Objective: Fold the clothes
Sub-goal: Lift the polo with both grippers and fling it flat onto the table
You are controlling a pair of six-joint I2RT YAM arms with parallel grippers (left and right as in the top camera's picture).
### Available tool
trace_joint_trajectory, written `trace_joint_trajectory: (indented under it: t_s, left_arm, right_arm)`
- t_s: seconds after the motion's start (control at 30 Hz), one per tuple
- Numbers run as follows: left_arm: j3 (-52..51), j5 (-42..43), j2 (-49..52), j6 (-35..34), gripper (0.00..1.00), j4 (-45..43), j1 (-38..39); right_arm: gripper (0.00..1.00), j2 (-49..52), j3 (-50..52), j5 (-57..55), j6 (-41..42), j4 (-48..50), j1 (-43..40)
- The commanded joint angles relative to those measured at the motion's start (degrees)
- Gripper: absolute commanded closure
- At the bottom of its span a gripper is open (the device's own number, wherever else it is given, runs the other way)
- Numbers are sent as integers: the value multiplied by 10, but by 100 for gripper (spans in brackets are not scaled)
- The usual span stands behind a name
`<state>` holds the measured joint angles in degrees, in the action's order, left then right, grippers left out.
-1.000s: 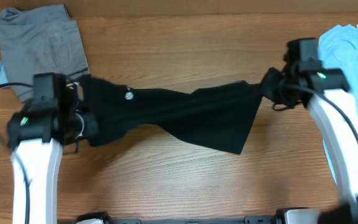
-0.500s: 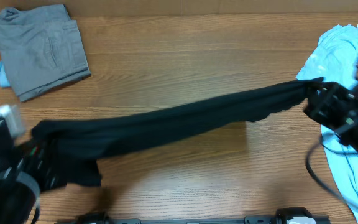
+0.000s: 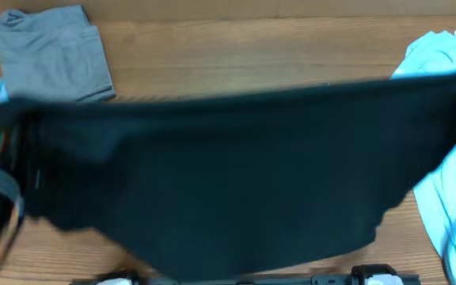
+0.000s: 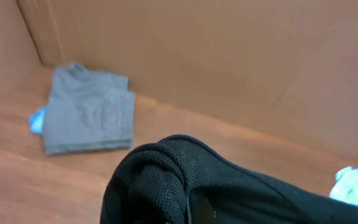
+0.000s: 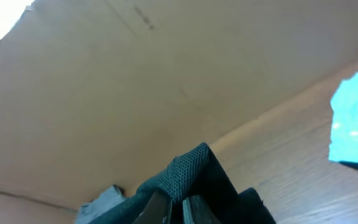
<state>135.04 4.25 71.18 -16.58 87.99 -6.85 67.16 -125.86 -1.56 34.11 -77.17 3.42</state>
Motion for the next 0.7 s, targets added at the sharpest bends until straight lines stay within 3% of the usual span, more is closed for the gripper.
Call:
trace_joint_trajectory:
  t_s: [0.0,0.13,0.2,0.23,0.27,0.3,0.33,0.37,0.5,0.67]
  left_arm:
    - [-7,-26,159,-8,96,-23,-2]
    - [-7,18,291,-5,95,-95,-2]
    - [-7,78,398,-2,91,-161,0]
    - [-7,107,454,-2,77,-198,3]
    - [-7,123,497,-4,46,-232,5]
    - [-7,138,536,-10,0,-265,6]
    - [-7,154,579,-21,0,-297,8]
    - [-7,169,610,-31,0,-313,9]
    - [-7,186,666,-36,0,-283,11]
    - [-5,176,648,-6,0,-202,10]
  right_arm:
    - [96,117,2,-36,5,17,-2]
    - [96,236,2,-40,5,66,-2]
    - [96,325,2,-42,5,103,-2]
    - [95,374,2,-44,10,122,-2]
    - [89,411,2,-44,20,137,-2]
    - [49,446,2,-42,29,153,-2]
    - [16,476,2,-39,35,163,-2]
    - [0,502,2,-33,34,169,-2]
    - [0,543,2,-38,6,144,-3]
    - [0,519,1,-44,0,90,-9]
